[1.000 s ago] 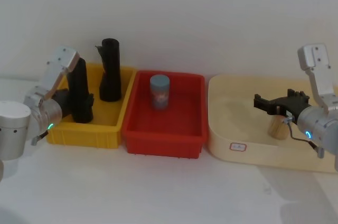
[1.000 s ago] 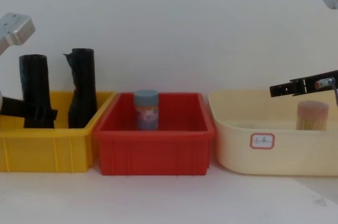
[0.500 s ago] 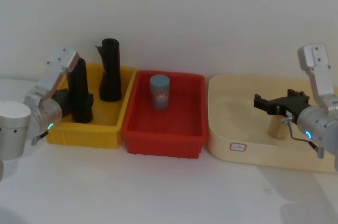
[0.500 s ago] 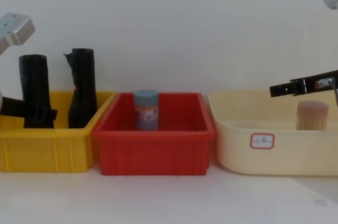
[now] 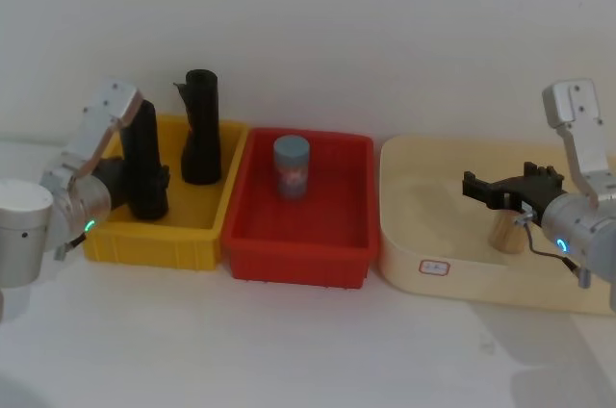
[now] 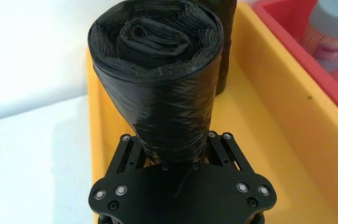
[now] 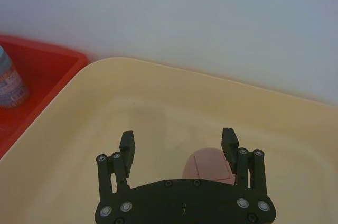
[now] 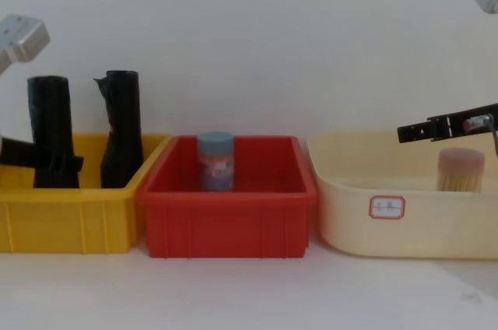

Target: Pick up the garbage bag with the one hand and transfer it to the other hand.

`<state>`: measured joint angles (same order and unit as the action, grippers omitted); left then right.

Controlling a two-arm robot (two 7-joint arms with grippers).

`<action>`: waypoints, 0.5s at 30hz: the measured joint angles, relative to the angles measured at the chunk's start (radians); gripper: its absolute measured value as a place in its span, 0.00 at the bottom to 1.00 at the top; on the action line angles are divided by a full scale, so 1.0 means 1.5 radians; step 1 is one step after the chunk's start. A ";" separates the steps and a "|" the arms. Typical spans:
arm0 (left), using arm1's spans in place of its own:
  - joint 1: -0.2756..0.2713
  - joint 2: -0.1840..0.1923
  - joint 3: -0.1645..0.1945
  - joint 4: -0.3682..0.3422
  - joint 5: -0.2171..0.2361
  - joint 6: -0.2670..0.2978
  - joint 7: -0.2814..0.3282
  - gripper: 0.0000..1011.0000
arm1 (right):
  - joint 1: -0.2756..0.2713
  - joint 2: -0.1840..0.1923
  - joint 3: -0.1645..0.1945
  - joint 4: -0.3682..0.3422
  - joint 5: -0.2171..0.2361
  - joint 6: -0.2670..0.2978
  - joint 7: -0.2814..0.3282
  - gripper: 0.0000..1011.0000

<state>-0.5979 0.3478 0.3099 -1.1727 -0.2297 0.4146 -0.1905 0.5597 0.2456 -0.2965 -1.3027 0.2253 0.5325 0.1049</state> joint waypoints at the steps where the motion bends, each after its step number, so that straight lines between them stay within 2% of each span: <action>1: -0.001 0.002 -0.002 -0.004 0.000 -0.001 -0.003 0.43 | 0.000 0.000 0.000 0.000 0.000 0.000 0.000 0.99; 6: -0.004 0.012 -0.007 -0.022 -0.002 -0.001 -0.016 0.43 | 0.000 0.000 0.000 0.000 0.000 0.000 0.000 0.99; 15: -0.015 0.042 -0.021 -0.070 -0.018 0.016 -0.066 0.43 | 0.000 0.000 0.000 0.000 0.000 0.000 0.000 0.99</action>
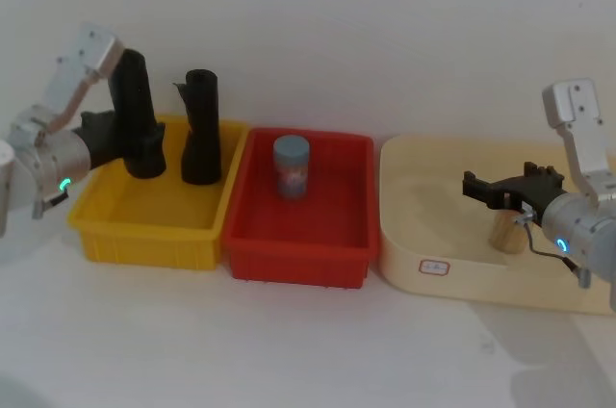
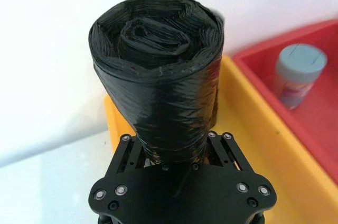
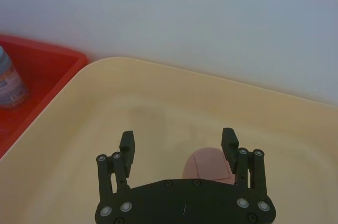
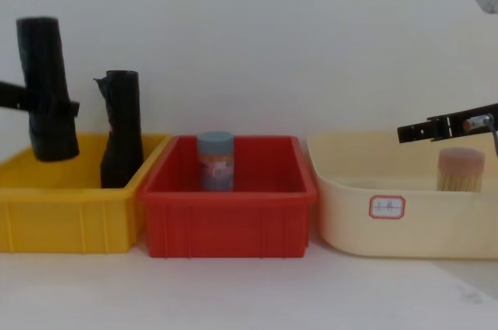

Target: Pick up the garbage bag with the one hand and transfer it to the other hand.

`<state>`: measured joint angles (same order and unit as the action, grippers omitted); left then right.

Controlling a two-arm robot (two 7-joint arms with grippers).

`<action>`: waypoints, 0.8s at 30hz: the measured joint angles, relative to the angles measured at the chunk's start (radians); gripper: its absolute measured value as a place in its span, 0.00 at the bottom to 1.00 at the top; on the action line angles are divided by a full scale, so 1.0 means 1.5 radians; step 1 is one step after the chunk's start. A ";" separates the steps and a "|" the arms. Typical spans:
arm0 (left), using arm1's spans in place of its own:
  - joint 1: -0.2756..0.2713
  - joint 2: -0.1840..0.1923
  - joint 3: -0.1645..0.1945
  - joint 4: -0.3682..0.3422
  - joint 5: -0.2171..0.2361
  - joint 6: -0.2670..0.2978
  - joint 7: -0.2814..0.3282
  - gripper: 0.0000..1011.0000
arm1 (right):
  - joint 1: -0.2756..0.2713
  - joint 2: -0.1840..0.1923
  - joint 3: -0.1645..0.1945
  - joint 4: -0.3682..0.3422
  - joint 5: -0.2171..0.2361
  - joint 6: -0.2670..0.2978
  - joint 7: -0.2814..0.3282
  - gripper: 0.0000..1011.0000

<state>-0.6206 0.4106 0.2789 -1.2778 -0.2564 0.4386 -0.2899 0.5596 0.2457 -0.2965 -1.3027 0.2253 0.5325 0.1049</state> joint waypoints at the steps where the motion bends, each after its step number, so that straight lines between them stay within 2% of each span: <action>1: -0.001 0.002 -0.001 -0.003 -0.002 0.001 -0.005 0.43 | 0.000 0.000 0.000 0.000 0.000 0.000 0.000 0.99; 11: -0.030 0.029 -0.002 -0.028 -0.034 0.018 -0.087 0.43 | -0.002 0.003 0.004 -0.014 0.001 -0.010 0.010 0.99; 17: -0.061 0.032 0.015 -0.022 -0.051 0.023 -0.145 0.43 | -0.003 0.010 0.009 -0.033 0.009 -0.031 0.036 0.99; 18: -0.061 0.032 0.015 -0.022 -0.051 0.023 -0.145 0.43 | -0.003 0.011 0.010 -0.036 0.011 -0.035 0.041 0.99; 24: -0.092 0.021 0.041 -0.002 -0.058 0.019 -0.190 0.43 | 0.003 0.018 0.013 -0.052 0.025 -0.059 0.078 0.99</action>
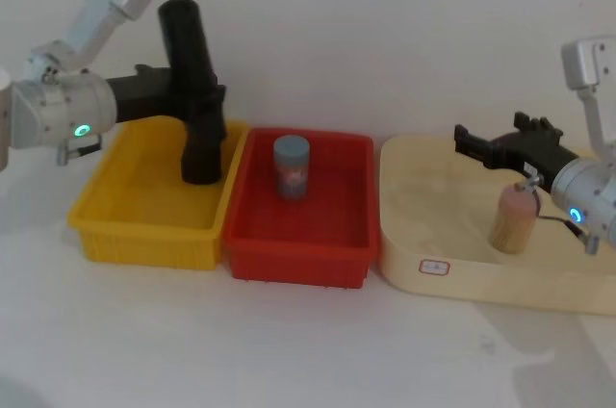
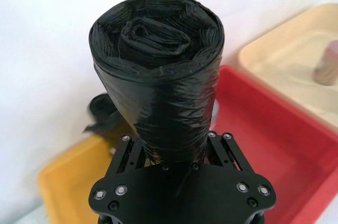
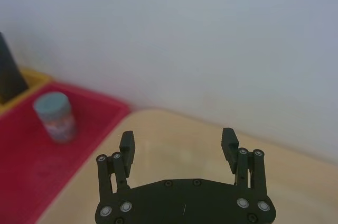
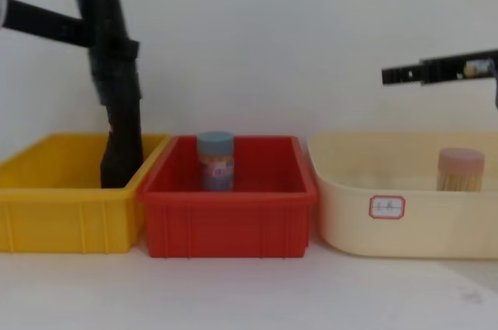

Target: Pick up the garbage bag with the one hand and transfer it to the other hand.

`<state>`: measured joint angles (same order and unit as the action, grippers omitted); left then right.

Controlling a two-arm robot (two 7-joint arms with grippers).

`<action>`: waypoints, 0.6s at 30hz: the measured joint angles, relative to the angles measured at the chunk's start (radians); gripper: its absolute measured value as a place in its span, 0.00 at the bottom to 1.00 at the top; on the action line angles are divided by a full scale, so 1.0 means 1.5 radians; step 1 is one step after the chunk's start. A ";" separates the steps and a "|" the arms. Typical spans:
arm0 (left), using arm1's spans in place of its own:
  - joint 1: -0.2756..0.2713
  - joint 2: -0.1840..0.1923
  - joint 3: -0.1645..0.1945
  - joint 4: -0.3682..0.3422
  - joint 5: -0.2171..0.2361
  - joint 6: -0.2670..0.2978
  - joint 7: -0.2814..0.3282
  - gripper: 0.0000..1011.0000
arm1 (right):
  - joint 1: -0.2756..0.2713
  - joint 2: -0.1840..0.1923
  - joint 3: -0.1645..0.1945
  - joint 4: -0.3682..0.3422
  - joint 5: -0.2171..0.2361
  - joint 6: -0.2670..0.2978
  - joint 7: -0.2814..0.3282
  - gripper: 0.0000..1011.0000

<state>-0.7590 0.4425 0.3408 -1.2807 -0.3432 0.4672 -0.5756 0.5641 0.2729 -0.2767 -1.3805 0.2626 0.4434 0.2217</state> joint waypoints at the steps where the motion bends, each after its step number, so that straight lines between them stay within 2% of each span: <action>1: -0.008 -0.003 0.007 0.007 0.000 -0.004 -0.010 0.43 | 0.001 0.001 0.000 -0.002 0.003 -0.004 0.007 0.99; 9: -0.058 -0.029 0.054 0.055 0.003 -0.043 -0.069 0.43 | 0.018 0.009 0.001 -0.008 0.028 -0.033 0.064 0.99; 18: -0.105 -0.061 0.098 0.107 0.016 -0.084 -0.112 0.43 | 0.045 0.016 -0.002 0.007 0.063 -0.068 0.142 0.99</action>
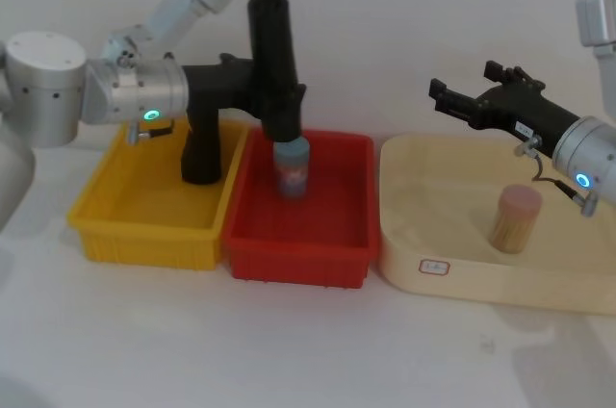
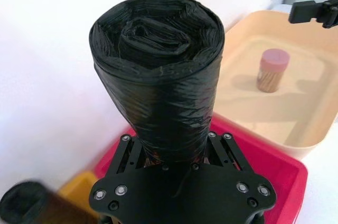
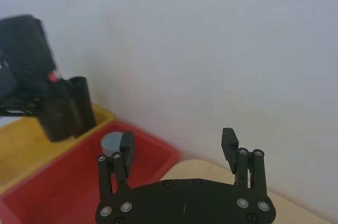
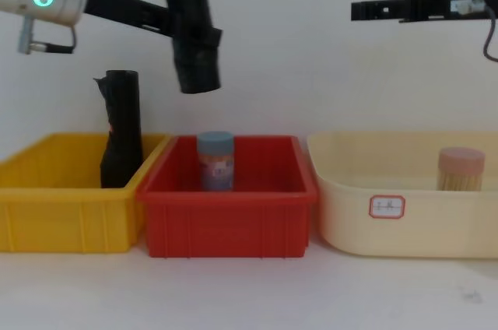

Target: Pick up the garbage bag with the one hand and transfer it to the other hand.

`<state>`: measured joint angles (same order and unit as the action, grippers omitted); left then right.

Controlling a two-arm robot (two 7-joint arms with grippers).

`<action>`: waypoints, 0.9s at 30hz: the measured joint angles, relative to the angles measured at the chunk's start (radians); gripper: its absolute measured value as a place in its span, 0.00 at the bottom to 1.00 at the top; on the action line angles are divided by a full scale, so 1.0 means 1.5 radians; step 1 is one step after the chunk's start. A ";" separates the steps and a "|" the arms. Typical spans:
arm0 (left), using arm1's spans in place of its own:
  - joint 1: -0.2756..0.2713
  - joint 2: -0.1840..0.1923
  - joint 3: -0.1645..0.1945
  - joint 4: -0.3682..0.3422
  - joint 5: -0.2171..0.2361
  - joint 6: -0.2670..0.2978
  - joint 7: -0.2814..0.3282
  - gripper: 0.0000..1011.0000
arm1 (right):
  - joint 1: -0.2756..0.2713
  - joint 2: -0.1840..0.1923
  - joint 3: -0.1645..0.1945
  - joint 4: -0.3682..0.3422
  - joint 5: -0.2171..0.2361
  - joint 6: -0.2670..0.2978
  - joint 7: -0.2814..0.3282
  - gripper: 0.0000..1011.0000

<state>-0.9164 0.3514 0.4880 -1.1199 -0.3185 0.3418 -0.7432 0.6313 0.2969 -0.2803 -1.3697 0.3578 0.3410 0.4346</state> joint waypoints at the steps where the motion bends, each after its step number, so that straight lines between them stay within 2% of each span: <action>1: -0.008 -0.006 0.006 0.009 0.002 -0.004 -0.004 0.43 | 0.000 0.000 0.000 0.000 0.000 0.000 0.000 0.99; 5: -0.028 -0.022 0.023 0.035 0.007 -0.017 -0.015 0.43 | 0.009 0.003 -0.001 0.011 0.016 -0.017 0.033 0.99; 11: -0.056 -0.046 0.044 0.073 0.013 -0.036 -0.027 0.43 | 0.015 0.007 -0.003 0.022 0.030 -0.031 0.061 0.99; 27: -0.105 -0.091 0.085 0.148 0.026 -0.071 -0.046 0.43 | 0.037 0.014 -0.016 0.059 0.063 -0.079 0.142 0.99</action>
<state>-1.0734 0.2146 0.6156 -0.8986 -0.2788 0.2353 -0.8130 0.6867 0.3183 -0.3041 -1.2811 0.4527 0.2228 0.6471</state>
